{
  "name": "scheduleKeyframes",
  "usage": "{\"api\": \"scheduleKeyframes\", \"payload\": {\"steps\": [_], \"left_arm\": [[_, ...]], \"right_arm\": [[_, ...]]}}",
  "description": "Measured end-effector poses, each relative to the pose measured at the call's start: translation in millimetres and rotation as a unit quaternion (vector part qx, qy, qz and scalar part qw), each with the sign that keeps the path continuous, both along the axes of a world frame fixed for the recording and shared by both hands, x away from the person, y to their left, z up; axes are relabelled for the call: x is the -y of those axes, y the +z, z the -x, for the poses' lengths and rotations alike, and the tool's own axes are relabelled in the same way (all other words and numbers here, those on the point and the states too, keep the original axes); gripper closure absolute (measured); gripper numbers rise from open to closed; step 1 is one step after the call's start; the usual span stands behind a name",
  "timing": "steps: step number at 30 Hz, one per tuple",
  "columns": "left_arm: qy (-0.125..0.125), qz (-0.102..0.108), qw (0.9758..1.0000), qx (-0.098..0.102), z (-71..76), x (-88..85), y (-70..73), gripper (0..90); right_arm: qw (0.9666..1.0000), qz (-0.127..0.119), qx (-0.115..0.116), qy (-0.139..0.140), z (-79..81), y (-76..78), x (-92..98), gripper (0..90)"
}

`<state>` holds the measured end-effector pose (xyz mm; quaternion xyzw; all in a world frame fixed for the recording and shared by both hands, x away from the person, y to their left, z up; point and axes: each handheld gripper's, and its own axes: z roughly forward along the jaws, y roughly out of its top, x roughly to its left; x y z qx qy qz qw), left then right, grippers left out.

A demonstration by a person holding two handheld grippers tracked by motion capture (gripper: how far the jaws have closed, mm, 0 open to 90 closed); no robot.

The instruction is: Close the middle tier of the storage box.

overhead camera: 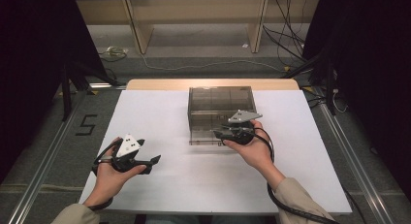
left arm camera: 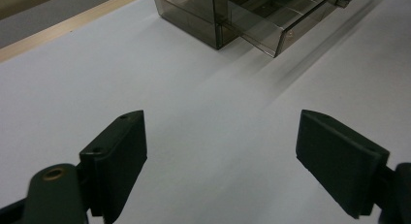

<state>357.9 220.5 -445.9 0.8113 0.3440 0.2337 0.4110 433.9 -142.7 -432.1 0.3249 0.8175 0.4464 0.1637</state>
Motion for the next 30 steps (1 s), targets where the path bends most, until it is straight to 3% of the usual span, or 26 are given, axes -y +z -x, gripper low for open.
{"api": "scheduleKeyframes", "payload": {"steps": [2, 6, 8, 16, 25, 30], "left_arm": [[-0.002, 0.000, 1.0000, 0.001, 0.0, 0.7, 0.1, 18.7], [0.002, 0.003, 1.0000, -0.002, -0.3, -0.5, -0.1, 18.9], [0.005, 0.004, 1.0000, -0.001, -0.8, 0.0, 1.1, 18.9], [0.007, 0.000, 1.0000, 0.001, 0.1, 1.9, 2.2, 19.0], [0.000, 0.003, 1.0000, 0.000, -1.6, 0.7, 0.1, 19.1], [-0.004, 0.000, 1.0000, 0.001, -0.8, 2.0, 0.6, 19.1]], "right_arm": [[1.0000, 0.004, -0.001, 0.006, 1.9, -1.5, 2.7, 58.8], [0.9996, 0.020, 0.005, 0.016, 9.2, -4.7, 10.8, 82.9], [0.9996, 0.024, 0.002, 0.016, 11.8, -6.4, 16.2, 90.0], [0.9986, 0.044, -0.014, 0.028, 18.9, -13.9, 21.7, 90.0], [0.9969, 0.068, -0.034, 0.019, 18.8, -23.5, 27.6, 90.0], [0.9960, 0.081, -0.032, 0.017, 20.6, -24.4, 25.8, 90.0]]}}
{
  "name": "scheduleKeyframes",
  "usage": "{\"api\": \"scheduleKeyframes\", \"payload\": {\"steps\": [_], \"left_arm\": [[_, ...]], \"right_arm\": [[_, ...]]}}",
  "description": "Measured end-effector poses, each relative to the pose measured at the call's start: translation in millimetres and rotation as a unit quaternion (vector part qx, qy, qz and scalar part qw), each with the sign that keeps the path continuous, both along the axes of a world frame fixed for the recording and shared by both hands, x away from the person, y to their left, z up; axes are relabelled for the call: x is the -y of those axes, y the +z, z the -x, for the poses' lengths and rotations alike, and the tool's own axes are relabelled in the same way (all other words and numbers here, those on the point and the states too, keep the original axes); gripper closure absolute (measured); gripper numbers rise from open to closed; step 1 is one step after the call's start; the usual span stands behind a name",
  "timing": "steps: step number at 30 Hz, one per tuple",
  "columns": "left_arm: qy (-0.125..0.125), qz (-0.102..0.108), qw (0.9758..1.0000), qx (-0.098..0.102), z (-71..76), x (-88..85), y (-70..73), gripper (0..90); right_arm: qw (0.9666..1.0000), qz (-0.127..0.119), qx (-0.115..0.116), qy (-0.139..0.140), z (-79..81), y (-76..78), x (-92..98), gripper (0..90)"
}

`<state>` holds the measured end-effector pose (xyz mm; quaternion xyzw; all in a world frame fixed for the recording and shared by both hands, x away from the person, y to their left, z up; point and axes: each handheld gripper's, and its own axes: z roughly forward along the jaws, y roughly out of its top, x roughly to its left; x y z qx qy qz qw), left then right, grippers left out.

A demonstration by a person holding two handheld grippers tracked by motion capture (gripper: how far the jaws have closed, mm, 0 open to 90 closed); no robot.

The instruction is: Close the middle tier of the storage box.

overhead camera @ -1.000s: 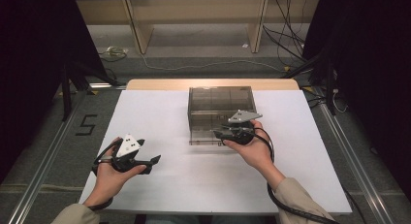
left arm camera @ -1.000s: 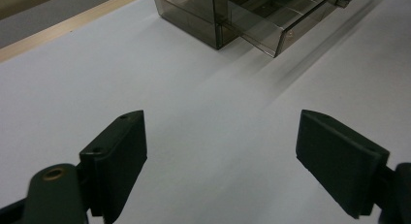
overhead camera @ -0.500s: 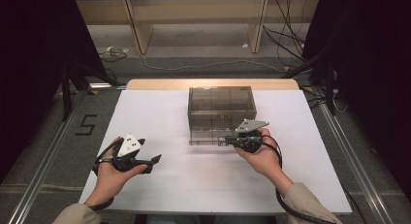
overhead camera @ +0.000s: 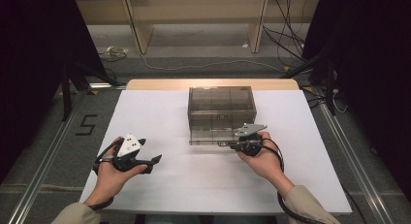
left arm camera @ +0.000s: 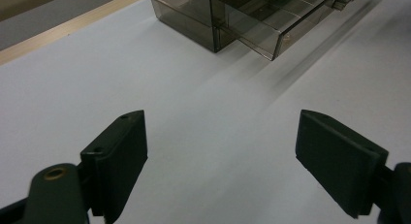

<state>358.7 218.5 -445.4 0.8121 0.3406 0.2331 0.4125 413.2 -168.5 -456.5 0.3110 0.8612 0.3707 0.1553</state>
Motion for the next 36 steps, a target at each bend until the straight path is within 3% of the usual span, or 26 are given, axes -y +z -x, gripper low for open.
{"api": "scheduleKeyframes", "payload": {"steps": [10, 36], "left_arm": [[-0.001, -0.001, 1.0000, -0.001, -0.8, 2.1, -0.4, 19.1], [0.003, -0.003, 1.0000, -0.006, -2.1, 1.8, -2.1, 19.3]], "right_arm": [[0.9999, 0.010, -0.004, -0.007, -0.4, -4.9, -0.5, 90.0], [0.9999, 0.005, 0.001, -0.016, -4.6, -4.7, -3.3, 90.0]]}}
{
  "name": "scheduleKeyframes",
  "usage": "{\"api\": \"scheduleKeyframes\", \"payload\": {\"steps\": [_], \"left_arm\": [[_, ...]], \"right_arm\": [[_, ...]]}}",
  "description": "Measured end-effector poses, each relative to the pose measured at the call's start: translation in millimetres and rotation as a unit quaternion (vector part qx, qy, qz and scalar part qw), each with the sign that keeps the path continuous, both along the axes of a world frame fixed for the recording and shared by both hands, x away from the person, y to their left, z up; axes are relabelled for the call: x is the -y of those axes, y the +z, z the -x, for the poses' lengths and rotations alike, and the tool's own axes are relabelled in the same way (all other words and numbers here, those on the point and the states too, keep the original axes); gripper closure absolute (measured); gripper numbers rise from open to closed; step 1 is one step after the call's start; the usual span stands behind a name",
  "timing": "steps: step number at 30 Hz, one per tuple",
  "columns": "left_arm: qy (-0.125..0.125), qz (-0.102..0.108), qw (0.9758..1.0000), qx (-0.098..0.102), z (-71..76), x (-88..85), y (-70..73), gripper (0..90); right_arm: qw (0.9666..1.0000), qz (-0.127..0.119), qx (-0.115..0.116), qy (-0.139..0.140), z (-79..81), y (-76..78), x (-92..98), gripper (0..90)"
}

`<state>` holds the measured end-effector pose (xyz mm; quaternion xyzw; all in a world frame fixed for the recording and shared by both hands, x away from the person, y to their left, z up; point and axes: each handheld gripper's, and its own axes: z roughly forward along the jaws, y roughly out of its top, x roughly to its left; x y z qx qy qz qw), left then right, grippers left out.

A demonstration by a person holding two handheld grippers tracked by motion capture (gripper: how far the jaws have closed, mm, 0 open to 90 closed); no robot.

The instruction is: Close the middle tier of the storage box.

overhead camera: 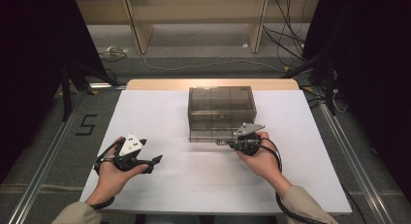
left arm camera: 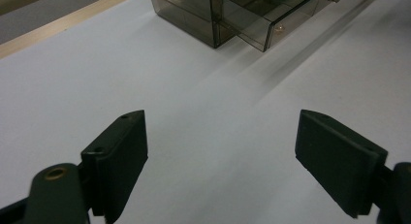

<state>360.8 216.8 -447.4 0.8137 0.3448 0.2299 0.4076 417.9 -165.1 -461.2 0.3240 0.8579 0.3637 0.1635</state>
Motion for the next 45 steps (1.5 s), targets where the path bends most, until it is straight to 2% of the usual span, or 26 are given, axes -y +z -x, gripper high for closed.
{"api": "scheduleKeyframes", "payload": {"steps": [45], "left_arm": [[0.002, 0.002, 1.0000, -0.004, -0.1, -0.3, -0.5, 19.5]], "right_arm": [[0.9998, -0.003, 0.017, -0.013, -7.6, 0.8, -3.4, 90.0]]}}
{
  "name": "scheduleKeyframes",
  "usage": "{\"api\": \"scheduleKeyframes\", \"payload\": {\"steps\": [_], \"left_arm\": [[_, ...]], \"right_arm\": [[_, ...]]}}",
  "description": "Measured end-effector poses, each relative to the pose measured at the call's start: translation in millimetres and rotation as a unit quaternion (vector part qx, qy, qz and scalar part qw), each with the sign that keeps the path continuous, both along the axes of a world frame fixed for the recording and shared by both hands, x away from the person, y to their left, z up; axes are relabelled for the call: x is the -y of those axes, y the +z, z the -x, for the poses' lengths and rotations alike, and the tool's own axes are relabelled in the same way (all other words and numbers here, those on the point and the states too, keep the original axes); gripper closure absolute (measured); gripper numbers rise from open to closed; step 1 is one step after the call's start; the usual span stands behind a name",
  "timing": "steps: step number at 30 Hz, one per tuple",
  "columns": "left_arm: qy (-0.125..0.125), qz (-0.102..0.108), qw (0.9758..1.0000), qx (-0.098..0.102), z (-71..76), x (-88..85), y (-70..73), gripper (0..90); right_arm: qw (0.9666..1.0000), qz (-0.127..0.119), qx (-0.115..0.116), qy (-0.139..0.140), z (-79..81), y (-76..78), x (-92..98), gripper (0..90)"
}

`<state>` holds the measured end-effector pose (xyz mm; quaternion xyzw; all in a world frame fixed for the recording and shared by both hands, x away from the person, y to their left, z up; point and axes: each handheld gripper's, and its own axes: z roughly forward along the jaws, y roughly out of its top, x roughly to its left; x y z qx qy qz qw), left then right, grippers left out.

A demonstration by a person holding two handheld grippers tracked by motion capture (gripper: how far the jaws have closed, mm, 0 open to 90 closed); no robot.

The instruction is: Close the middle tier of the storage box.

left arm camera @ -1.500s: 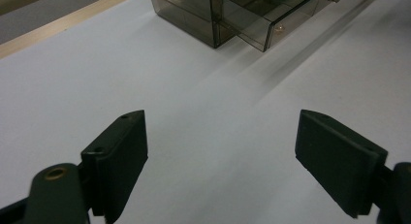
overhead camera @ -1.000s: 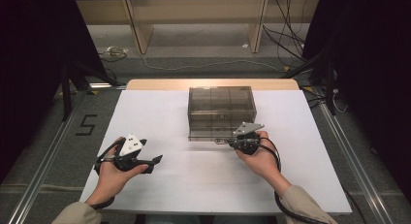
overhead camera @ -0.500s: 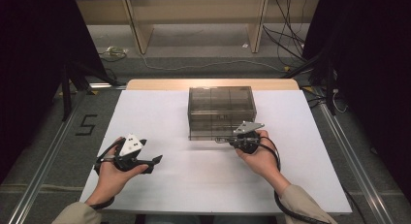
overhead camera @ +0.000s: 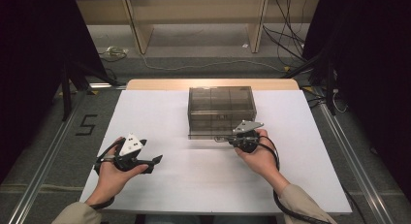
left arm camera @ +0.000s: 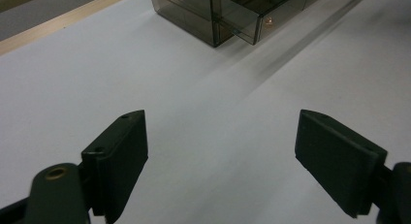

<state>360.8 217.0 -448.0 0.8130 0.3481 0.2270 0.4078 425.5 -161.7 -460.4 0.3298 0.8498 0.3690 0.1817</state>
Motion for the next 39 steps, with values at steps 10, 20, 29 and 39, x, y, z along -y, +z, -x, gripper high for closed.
{"api": "scheduleKeyframes", "payload": {"steps": [10, 20, 29, 39], "left_arm": [[0.001, 0.000, 1.0000, -0.001, -0.1, -0.2, -0.3, 19.5], [0.002, 0.002, 1.0000, -0.001, -0.3, 0.1, -0.5, 19.5], [0.002, 0.002, 1.0000, -0.002, -0.4, 0.3, -0.7, 19.5], [0.001, 0.001, 1.0000, -0.002, -0.4, -0.3, -0.4, 19.5]], "right_arm": [[1.0000, -0.002, 0.002, -0.003, -2.0, 0.2, -0.1, 90.0], [1.0000, -0.002, 0.004, -0.005, -3.6, 0.2, -0.6, 90.0], [0.9999, -0.002, 0.007, -0.009, -5.5, 0.3, -1.6, 90.0], [0.9999, -0.003, 0.011, -0.011, -7.3, 1.4, -2.6, 90.0]]}}
